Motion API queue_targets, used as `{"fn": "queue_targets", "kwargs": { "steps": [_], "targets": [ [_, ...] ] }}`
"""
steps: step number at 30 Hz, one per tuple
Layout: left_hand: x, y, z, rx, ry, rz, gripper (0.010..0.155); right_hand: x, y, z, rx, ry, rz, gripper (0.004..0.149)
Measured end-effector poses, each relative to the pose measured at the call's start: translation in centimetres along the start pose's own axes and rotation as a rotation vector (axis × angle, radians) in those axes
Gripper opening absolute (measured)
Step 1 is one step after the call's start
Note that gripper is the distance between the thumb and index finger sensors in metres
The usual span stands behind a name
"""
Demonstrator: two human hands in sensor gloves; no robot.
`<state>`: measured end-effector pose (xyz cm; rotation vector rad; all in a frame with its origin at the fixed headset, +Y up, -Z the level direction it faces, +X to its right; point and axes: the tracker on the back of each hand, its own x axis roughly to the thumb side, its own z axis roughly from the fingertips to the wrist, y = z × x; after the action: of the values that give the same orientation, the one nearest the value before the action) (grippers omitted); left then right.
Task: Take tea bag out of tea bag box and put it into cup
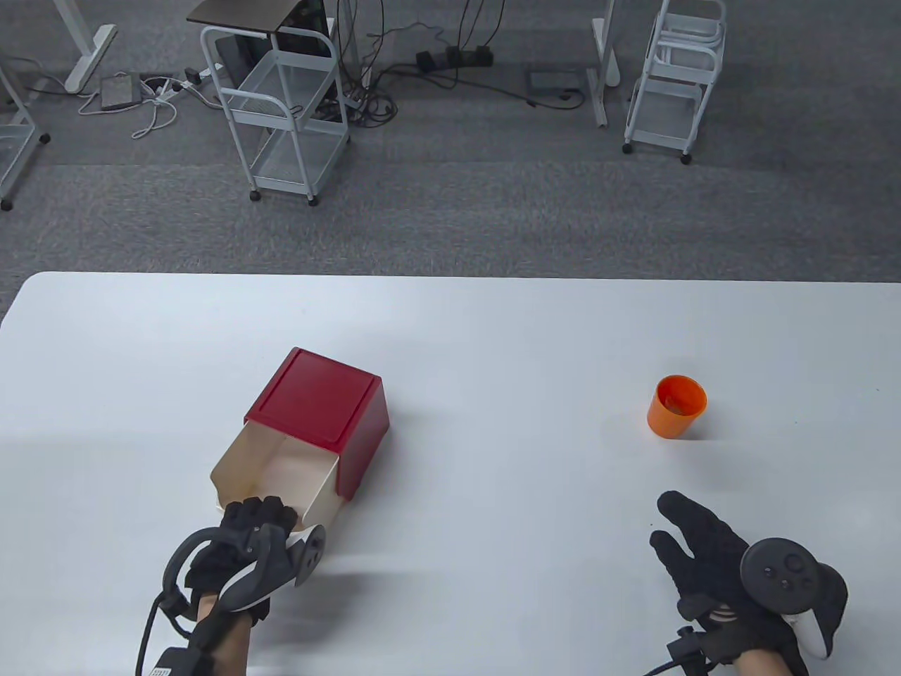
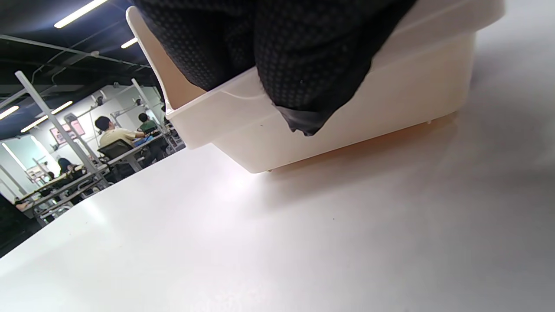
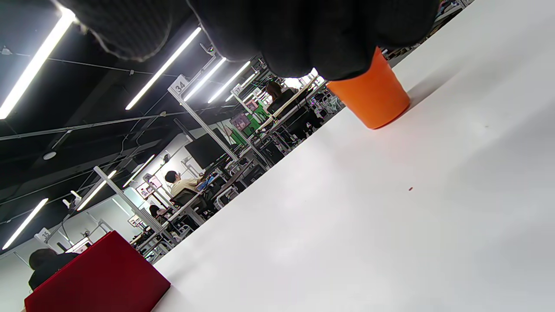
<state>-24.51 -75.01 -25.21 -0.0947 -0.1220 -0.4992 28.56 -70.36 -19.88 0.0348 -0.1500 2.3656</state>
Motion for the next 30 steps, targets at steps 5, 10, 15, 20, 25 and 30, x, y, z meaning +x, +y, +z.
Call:
{"fn": "queue_targets", "kwargs": {
  "steps": [5,10,15,20,25,30],
  "targets": [
    [0.1,0.1,-0.9,0.005,0.02,0.01,0.052,0.0,0.0,-0.1,0.004,0.003,0.0,0.061],
    [0.2,0.4,-1.7,0.013,0.033,0.019,0.052,0.0,0.0,-0.1,0.004,0.006,0.0,0.061],
    [0.6,0.7,-2.5,0.012,0.04,0.015,0.052,-0.1,-0.1,-0.2,-0.003,0.008,-0.005,0.061],
    [1.0,1.0,-3.5,0.016,0.052,0.021,0.052,-0.1,-0.2,-0.2,-0.006,0.01,-0.006,0.061],
    [1.2,1.2,-4.3,0.019,0.063,0.034,0.052,-0.1,-0.2,-0.2,-0.006,0.01,-0.006,0.061],
    [1.4,1.4,-5.1,0.034,0.075,0.036,0.052,-0.1,-0.2,-0.2,-0.006,0.01,-0.006,0.061]
  ]
}}
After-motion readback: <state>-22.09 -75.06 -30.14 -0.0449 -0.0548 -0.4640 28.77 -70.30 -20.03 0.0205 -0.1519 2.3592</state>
